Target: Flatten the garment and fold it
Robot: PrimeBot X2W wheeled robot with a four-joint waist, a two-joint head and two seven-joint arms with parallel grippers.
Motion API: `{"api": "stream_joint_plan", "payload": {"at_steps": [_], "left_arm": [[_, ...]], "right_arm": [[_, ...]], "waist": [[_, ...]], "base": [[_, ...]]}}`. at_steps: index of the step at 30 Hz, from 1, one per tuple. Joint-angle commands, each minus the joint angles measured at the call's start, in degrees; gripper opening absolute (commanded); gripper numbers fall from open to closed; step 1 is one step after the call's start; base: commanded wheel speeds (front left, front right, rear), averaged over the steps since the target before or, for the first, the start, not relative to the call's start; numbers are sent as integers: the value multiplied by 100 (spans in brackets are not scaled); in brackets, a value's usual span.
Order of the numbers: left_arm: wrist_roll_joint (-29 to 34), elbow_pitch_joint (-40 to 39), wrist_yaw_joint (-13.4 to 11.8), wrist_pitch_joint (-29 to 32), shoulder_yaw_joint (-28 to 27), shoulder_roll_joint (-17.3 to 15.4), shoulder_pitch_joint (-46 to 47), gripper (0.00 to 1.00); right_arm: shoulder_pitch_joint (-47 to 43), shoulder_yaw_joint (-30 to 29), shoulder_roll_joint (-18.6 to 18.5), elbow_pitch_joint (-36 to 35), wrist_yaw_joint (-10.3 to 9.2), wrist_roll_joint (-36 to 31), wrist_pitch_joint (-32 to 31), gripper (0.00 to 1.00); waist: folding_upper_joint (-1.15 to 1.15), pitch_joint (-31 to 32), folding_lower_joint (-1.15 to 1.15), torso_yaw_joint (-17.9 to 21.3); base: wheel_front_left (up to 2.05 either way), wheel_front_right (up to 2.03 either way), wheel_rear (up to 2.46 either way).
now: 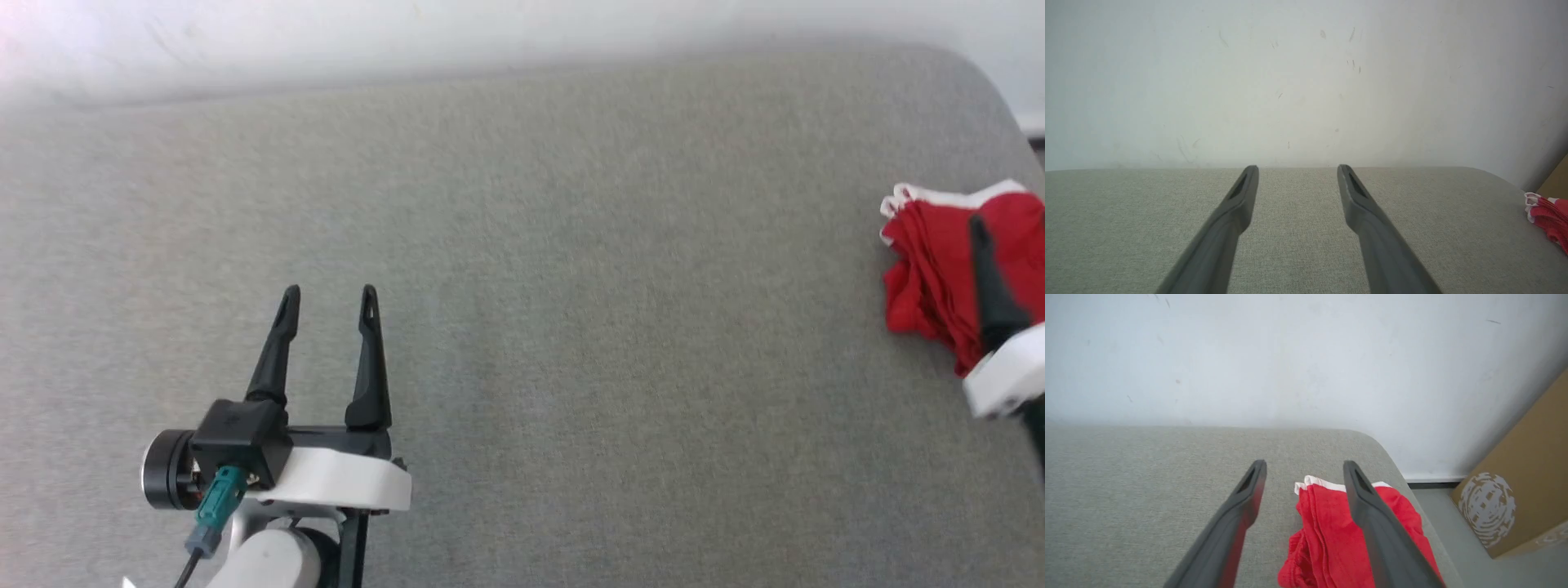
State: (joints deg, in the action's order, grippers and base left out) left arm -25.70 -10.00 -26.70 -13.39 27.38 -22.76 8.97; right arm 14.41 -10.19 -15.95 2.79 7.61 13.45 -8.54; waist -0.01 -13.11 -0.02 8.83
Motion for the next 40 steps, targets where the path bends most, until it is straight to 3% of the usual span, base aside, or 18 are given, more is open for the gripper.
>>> {"api": "stream_joint_plan", "payload": {"at_steps": [1, 11, 17, 30, 40], "left_arm": [[-6, 55, 60, -44, -26, -45, -56, 100], [22, 523, 207, -133, -37, -88, -486, 100], [-86, 698, 433, -156, -176, 2, -844, 100], [-30, 676, 1084, -160, -741, 436, -1815, 100], [275, 857, 1455, -161, -1065, 748, -1900, 100]], "right_arm": [[-142, 70, 79, -92, -12, -63, 176, 100], [-1030, 121, 920, -222, -12, -843, 1444, 100], [-1550, -71, 1226, -128, -12, -1212, 1769, 100], [-2283, 57, 1305, 91, -12, -1012, 1964, 100], [-2364, 108, 1306, 76, -12, -958, 1959, 100]], "waist": [[1, 344, 2, -184], [1, 870, 2, -366], [1, 1117, 2, -537], [1, 1449, 2, -685], [1, 1499, 2, -711]], "base": [[0, 0, 0], [0, 0, 0], [0, 0, 0], [0, 0, 0], [0, 0, 0]]}}
